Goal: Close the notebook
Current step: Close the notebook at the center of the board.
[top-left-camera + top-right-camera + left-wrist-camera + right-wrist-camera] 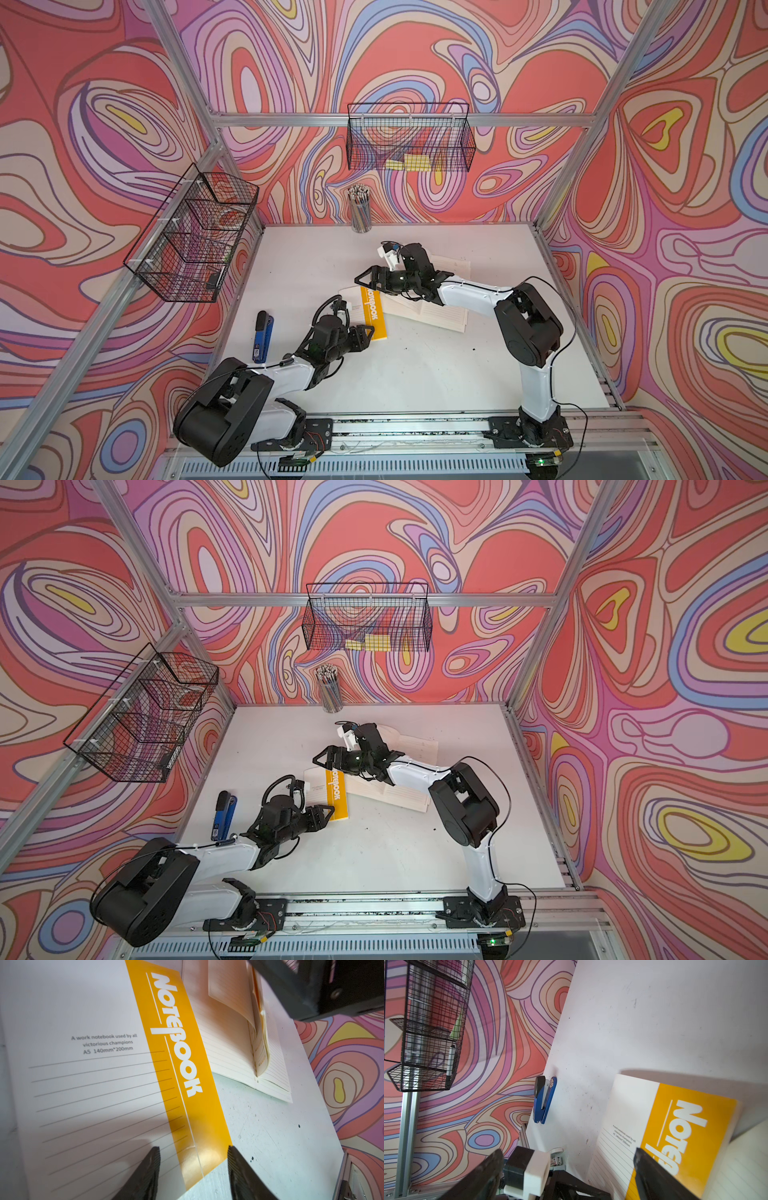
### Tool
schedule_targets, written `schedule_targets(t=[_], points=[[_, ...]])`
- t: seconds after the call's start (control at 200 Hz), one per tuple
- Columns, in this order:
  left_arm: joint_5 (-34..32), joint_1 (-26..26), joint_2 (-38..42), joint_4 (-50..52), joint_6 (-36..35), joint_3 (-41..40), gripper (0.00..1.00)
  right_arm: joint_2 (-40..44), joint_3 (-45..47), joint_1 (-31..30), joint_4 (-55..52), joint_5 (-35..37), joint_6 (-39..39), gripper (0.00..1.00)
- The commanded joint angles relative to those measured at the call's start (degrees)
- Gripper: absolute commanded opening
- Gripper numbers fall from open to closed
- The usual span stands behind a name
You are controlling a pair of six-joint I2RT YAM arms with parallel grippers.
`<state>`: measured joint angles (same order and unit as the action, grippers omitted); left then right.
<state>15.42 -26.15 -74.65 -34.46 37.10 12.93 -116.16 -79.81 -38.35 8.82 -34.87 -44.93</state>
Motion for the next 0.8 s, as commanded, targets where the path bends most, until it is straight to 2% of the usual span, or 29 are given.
schedule_targets(t=[0.0, 0.255, 0.581, 0.741, 0.796], points=[[-1.1, 0.2, 1.0, -0.8, 0.0, 1.7, 0.55, -1.7, 1.6, -0.5, 1.4, -1.2, -0.9, 0.98], [-6.1, 0.3, 5.0, 6.5, -1.3, 2.3, 0.55, -4.2, 4.0, -0.5, 1.6, -1.5, -1.0, 0.98], [-7.3, 0.2, 7.7, 10.0, -1.7, 2.6, 0.55, -6.6, 4.0, -0.5, 1.8, -1.8, -0.9, 0.98], [-8.8, 0.7, 10.6, 18.6, -0.7, 4.7, 0.54, -7.2, 4.5, -0.6, 1.4, -1.1, -0.8, 0.98], [-7.3, 1.8, 10.6, 21.6, -1.2, 5.7, 0.53, -7.4, 4.6, -0.6, 1.4, -0.9, -0.8, 0.98]])
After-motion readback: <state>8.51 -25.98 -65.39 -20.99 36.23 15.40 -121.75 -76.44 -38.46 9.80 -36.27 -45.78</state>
